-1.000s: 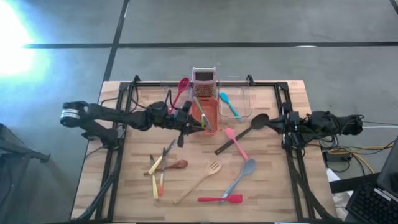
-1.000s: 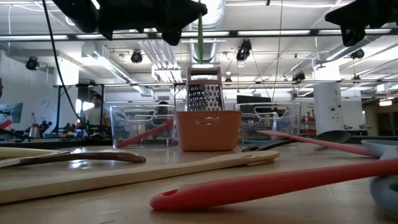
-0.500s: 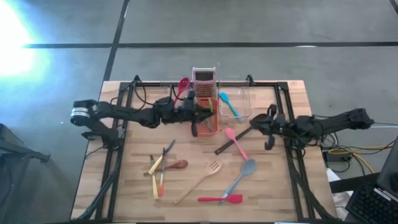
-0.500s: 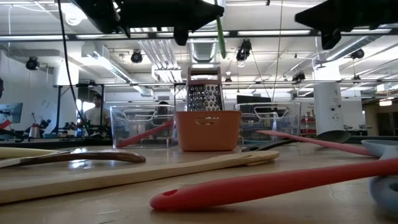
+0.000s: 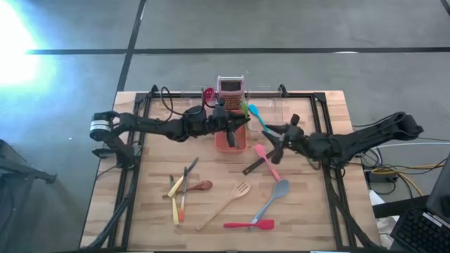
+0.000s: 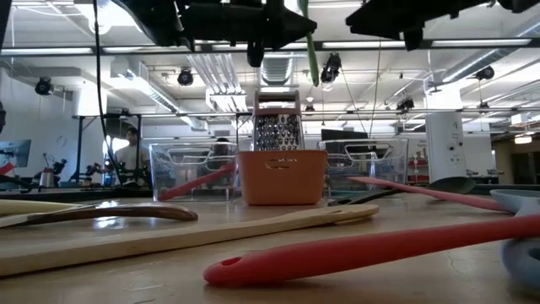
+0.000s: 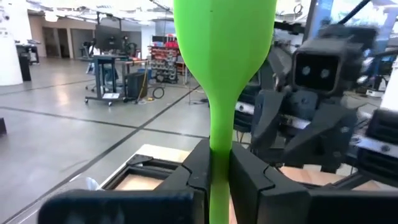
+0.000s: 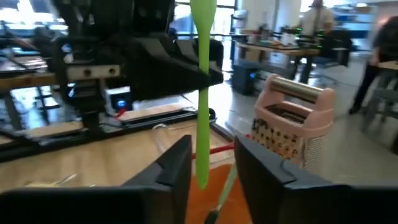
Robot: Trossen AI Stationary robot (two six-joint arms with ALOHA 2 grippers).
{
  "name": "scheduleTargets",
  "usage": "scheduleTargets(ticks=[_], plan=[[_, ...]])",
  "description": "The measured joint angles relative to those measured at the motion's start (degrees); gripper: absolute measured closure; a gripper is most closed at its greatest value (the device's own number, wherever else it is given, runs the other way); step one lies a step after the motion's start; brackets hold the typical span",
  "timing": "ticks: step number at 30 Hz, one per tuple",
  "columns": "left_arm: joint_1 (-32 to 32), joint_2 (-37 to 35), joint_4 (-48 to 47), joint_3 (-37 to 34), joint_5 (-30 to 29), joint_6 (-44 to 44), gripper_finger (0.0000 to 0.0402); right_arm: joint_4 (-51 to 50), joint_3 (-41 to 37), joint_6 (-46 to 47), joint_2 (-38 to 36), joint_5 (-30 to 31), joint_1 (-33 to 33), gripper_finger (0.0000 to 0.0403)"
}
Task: Pick & Place Kitchen Items
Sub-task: Put the green spatula into the right transparent bin
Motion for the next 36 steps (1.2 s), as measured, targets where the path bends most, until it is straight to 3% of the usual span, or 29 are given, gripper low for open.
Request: scheduleTargets(ticks=[7, 13, 16, 30, 36], plan=[[0.1, -0.6, 0.2, 0.1, -0.8, -0.8, 0.0367, -0.2, 6.3, -0.3, 8.6, 1.4, 0.0, 0.0222], [0.1, -0.6, 0.0, 0.0, 0.0, -1.2, 0.0367, -3.2, 10.7, -0.6, 14.5, 9.5, 0.0, 0.0225], [0.1, -0.6, 0.1, 0.0, 0.7, -1.2, 0.0367, -3.2, 12.2, -0.4, 16.2, 10.8, -0.7, 0.0233], [0.1, -0.6, 0.6, 0.0, 2.3, -1.6, 0.0367, -1.3, 13.1, 6.2, 18.6, -2.2, -8.4, 0.026], [0.2, -0.6, -0.2, 0.0, 2.2, -1.5, 0.0367, -0.2, 13.3, 6.7, 20.3, -2.7, -9.7, 0.0294]])
